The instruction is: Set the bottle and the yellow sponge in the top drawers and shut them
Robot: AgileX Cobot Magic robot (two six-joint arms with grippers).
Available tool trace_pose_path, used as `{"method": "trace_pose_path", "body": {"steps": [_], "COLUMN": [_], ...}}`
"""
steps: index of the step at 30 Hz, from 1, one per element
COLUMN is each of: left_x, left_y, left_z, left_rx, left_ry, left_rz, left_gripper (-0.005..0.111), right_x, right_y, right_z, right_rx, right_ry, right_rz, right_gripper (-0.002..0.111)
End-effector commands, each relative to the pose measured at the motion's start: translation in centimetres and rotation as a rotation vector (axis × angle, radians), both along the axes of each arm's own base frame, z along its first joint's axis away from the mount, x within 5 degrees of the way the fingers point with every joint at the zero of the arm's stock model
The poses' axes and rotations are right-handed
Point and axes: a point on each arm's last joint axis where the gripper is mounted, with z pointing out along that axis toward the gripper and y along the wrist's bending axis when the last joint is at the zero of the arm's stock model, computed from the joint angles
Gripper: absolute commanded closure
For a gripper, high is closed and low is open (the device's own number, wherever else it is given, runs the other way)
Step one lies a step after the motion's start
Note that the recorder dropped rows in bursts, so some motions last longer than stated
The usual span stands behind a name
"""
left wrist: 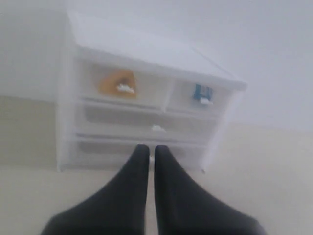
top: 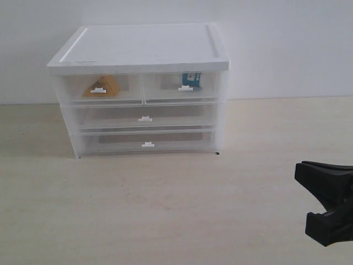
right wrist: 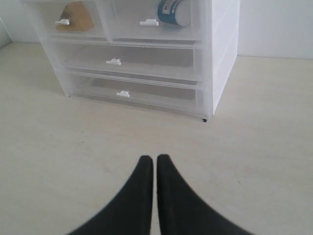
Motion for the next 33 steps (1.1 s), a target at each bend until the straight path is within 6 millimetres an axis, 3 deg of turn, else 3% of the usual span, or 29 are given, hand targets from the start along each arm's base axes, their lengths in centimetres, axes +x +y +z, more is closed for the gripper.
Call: {"method": "trace_pose_path", "body": {"steps": [1,5,12,18,27,33], "left_x": [-1.7,-3.3,-3.1,-2.7,-1.9,-1.9], "left_y": [1.5,2.1,2.6,2.7,3.4,3.6], "left_z": [0.9,1.4,0.7,-0.6,-4.4,-5.2], "left_rx": [0.038,0.082,0.103,0.235,0.171,0.200], "left_ry": [-0.174,-0.305,-0.286,-0.269,-0.166,-0.091], "left_rz": [0.162,0.271,0.366,0.379,0.435,0.446], "left_gripper": [0.103,0.103,0.103,0.103,0.103,0.103], "right_x": [0.0,0.0,0.0,0.0,0.0,0.0], "right_y": [0.0,0.0,0.0,0.0,0.0,0.0], "right_z": [0.1,0.2,0.2,0.2,0.2,0.2], "right_rx": [0.003,0.005,0.007,0.007,0.007,0.007], "right_ry": [-0.005,-0.008,-0.012,-0.012,-0.012,-0.012], "right_rz": [-0.002,-0.002,-0.002,-0.002,-0.002,-0.002], "right_gripper": [0.108,0.108,0.108,0.108,0.108,0.108]}}
